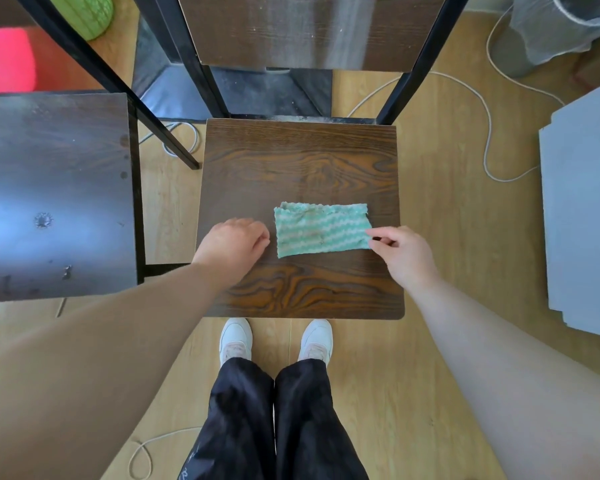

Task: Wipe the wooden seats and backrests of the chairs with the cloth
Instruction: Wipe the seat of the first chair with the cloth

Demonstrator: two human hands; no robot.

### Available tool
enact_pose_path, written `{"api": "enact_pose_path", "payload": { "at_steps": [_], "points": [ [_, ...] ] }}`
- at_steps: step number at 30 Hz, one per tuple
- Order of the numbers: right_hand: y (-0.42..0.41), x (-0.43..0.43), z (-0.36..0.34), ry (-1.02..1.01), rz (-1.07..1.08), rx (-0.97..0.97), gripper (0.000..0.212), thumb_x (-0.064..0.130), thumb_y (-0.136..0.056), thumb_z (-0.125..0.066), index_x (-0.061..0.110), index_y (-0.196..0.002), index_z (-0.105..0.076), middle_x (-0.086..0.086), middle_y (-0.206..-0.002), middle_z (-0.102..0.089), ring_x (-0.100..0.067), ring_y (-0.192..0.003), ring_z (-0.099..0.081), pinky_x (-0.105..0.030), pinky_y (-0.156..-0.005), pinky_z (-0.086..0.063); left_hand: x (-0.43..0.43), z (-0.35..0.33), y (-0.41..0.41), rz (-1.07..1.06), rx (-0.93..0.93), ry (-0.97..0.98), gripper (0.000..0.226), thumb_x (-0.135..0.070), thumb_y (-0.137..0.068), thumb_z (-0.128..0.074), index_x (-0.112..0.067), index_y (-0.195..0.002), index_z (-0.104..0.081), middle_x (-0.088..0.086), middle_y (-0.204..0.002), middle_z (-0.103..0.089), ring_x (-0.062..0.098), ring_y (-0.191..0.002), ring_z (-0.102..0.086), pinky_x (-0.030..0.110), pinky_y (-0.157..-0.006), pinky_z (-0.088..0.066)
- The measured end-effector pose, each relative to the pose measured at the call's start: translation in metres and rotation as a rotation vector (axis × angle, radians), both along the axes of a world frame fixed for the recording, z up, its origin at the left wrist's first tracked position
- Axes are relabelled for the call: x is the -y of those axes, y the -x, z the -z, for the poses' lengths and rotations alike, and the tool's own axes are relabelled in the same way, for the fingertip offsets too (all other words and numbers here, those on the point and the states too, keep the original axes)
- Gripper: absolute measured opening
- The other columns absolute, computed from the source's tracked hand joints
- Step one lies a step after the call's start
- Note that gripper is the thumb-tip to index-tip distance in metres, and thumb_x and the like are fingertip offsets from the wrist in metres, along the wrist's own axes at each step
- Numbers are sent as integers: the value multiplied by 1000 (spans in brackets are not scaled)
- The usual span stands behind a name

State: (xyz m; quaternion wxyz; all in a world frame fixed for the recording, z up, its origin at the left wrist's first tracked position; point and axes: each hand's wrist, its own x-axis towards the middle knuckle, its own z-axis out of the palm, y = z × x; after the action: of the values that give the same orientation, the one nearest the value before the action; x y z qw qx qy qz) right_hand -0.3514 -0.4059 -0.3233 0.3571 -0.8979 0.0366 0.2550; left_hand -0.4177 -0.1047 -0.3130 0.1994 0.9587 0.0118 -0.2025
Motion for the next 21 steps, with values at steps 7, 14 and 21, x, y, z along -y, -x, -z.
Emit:
{"api": "enact_pose_path", "payload": {
  "at_steps": [7,14,21],
  "points": [
    [15,-3,10,-13,283,-70,28,40,-86,-67,29,-111,-67,10,-91,-66,-14,-85,-65,-42,-82,-57,14,6,14,-296,-60,79,25,-38,-97,-52,-21,-113,-61,-4,-103,-61,18,-96,-55,37,-79,-50],
    [6,-23,12,19,311,-110,27,46,-87,-64,25,-103,-66,7,-96,-68,-18,-90,-66,-44,-82,-57,19,1,2,-365,-48,22,39,-46,-97,-47,-23,-127,-53,0,-122,-57,22,-112,-48,43,-94,-46],
    [-5,-39,12,78,382,-123,24,29,-87,-68,15,-107,-69,4,-103,-65,-15,-92,-59,-34,-86,-51,11,-1,2,-335,-53,-55,43,-50,-98,-43,-24,-131,-50,3,-128,-53,25,-117,-45,42,-99,-42]
  ]
}}
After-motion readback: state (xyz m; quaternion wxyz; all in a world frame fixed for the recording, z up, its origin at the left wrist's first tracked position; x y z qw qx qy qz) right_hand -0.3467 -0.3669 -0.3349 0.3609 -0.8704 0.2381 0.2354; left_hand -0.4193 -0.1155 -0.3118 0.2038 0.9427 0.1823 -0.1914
